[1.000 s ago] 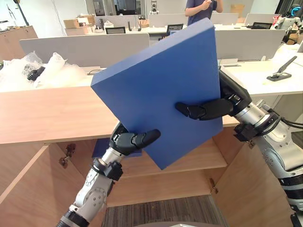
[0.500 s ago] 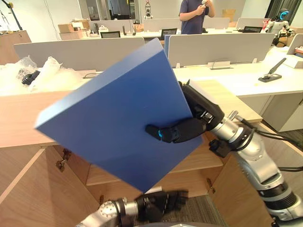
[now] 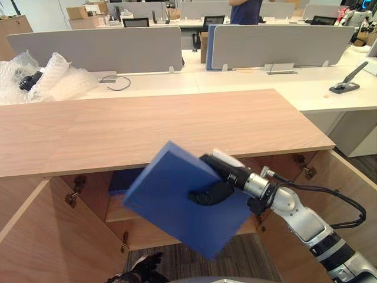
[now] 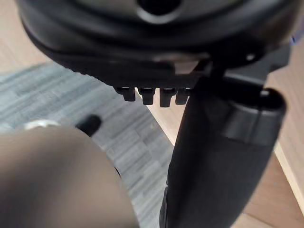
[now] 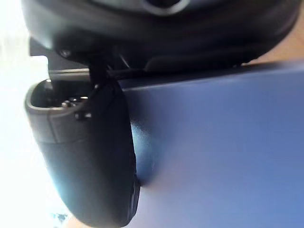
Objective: Walk over to the cabinet, pick up the folder, carry it to the office cabinet, place the folder inside the office cabinet, then close the office cabinet door
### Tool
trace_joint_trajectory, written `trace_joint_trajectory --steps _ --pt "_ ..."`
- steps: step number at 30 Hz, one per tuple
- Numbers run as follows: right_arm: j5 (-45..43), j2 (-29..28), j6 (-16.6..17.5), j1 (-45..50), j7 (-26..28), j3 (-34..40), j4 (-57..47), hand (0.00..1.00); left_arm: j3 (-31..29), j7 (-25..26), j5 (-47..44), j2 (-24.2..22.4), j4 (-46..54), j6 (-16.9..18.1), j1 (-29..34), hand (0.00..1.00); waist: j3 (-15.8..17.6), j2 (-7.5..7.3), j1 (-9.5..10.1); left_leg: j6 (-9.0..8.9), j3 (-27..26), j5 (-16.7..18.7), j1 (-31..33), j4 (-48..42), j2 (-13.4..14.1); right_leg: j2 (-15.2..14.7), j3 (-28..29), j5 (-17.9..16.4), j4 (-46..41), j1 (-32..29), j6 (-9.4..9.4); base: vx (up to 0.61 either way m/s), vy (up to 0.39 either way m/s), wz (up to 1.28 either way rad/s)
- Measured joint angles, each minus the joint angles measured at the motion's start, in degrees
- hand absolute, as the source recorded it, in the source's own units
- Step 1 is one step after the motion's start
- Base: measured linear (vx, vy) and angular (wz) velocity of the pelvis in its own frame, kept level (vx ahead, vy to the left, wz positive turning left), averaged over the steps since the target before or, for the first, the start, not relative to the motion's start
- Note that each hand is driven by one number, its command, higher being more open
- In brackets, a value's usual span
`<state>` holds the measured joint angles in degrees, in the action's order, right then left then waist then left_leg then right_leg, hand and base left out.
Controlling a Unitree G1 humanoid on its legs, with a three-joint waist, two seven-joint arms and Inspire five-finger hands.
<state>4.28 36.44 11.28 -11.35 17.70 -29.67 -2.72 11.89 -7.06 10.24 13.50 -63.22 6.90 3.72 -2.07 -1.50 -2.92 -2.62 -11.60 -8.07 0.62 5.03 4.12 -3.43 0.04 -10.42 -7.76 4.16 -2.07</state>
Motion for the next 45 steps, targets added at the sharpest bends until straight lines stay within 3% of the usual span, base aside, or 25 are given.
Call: trace_joint_trajectory --steps 7,10,13,17,18,19,22,25,28,30,34,37,40,45 --pt "14.96 1.38 2.02 1.03 -0.27 -12.64 12.33 0.00 -4.55 4.31 5.67 -2.02 -1.41 -0.02 -0.48 1.00 1.91 1.24 1.43 -0.07 0.70 -0.03 -0.08 0.00 -0.02 0.01 -0.19 0.33 0.10 0.04 -0.03 -0.04 0.005 0.01" --pt "21.72 -0.12 2.74 0.97 -1.52 -12.76 20.84 0.00 -6.75 6.57 11.71 -3.36 -1.37 -0.08 -0.90 1.00 2.76 1.68 1.95 -0.18 1.24 -0.09 -0.10 0.01 -0.26 -0.26 -0.38 0.43 0.07 0.06 -0.23 -0.08 0.030 0.03" --pt "25.57 -3.33 2.19 1.04 -4.31 -10.65 29.20 0.00 -8.02 7.80 14.61 -4.07 -1.10 -0.54 -0.92 1.00 3.20 2.11 1.88 -0.18 1.91 -0.09 -0.11 0.02 -0.53 -0.50 -0.69 0.46 0.08 0.15 -0.34 -0.04 0.019 0.05" --pt "25.52 -11.01 -1.22 2.68 -7.14 2.86 40.81 0.00 -8.94 8.41 15.22 -4.60 -0.57 -0.83 -1.04 1.00 4.28 2.53 1.77 -0.17 3.73 -0.09 -0.09 0.01 -1.07 -0.77 -1.98 0.31 0.66 1.05 -0.55 -0.01 0.008 0.17" --pt "19.65 -13.85 -3.28 2.48 -9.67 10.77 45.21 0.00 -9.81 8.45 15.14 -4.97 -0.44 -1.05 -1.17 1.00 4.59 2.81 1.94 -0.17 4.21 -0.08 0.07 0.01 -1.27 -0.89 -2.27 0.24 0.76 1.08 -0.61 0.02 0.003 0.12" --pt "16.99 -14.72 -3.92 2.23 -10.75 14.02 46.65 0.00 -10.36 8.46 15.14 -5.16 -0.38 -1.18 -1.17 1.00 4.65 2.92 2.04 -0.16 4.34 -0.08 0.15 0.01 -1.35 -0.94 -2.43 0.21 0.79 1.10 -0.64 0.02 0.001 0.10" --pt "-7.61 -20.09 -6.09 0.15 -15.02 28.46 52.57 0.00 -11.17 9.12 13.76 -5.32 -0.27 -1.67 -0.68 1.00 4.75 3.05 2.15 -0.16 5.55 -0.08 0.16 0.00 -1.45 -0.97 -2.59 0.10 0.88 1.22 -0.70 0.04 -0.019 0.01" --pt "-34.34 -22.86 -6.02 -1.98 -18.21 32.05 55.10 0.00 -11.37 9.73 11.24 -5.44 -0.17 -2.53 -0.69 1.00 5.02 3.18 2.13 -0.18 6.29 -0.07 -0.42 0.00 -1.39 -0.95 -2.54 0.12 1.03 2.00 -0.69 0.02 -0.027 -0.02" --pt "-53.59 -25.75 -5.05 -3.34 -18.30 34.39 55.09 0.00 -15.27 10.76 6.54 -6.44 -0.17 -3.06 -0.09 1.00 5.42 3.63 2.24 -0.25 6.22 -0.02 -0.80 0.02 -1.27 -0.91 -2.47 0.12 0.87 2.29 -0.69 0.00 0.000 0.00" --pt "-61.73 -27.59 -3.77 -4.21 -18.35 35.77 54.64 0.00 -19.71 11.77 1.72 -7.68 -0.17 -3.91 0.23 1.00 6.16 4.01 2.43 -0.42 6.06 0.32 -1.37 0.04 -1.22 -0.96 -2.46 0.10 0.77 2.77 -0.69 -0.05 0.006 -0.02" --pt "-72.59 -33.14 -0.37 -4.30 -18.67 39.50 47.37 0.00 -30.72 14.18 -5.10 -11.01 0.84 -5.11 2.21 1.00 7.71 4.84 2.70 -0.29 4.53 1.55 -1.53 -0.40 -1.05 -1.56 -1.28 -1.07 -1.59 1.32 -0.93 -0.06 0.028 -0.16" --pt "-74.36 -34.49 3.05 -6.25 -20.52 40.72 43.15 0.00 -34.68 14.30 -7.68 -11.79 1.33 -5.78 2.34 1.00 10.69 4.71 3.55 0.31 4.06 5.26 3.89 -9.72 -1.28 -2.63 -0.27 -3.79 -8.87 -3.31 -1.26 -0.09 0.002 -0.11" --pt "-74.72 -33.60 3.77 -14.48 -22.16 44.30 42.26 0.00 -35.87 14.19 -10.86 -13.48 4.79 -4.87 0.93 1.00 14.37 6.29 5.00 0.94 2.74 11.10 15.35 -25.30 0.60 -2.44 1.87 -7.72 -22.27 -14.48 -1.23 -0.16 0.014 -0.25" --pt "-74.72 -30.96 3.76 -26.92 -23.14 46.73 42.25 0.00 -36.83 13.90 -13.20 -14.35 6.30 -3.75 -0.81 1.00 19.06 7.91 5.35 1.36 0.25 17.59 27.33 -41.46 1.53 -2.63 6.40 -14.62 -39.69 -28.59 -1.58 -0.23 0.015 -0.30"
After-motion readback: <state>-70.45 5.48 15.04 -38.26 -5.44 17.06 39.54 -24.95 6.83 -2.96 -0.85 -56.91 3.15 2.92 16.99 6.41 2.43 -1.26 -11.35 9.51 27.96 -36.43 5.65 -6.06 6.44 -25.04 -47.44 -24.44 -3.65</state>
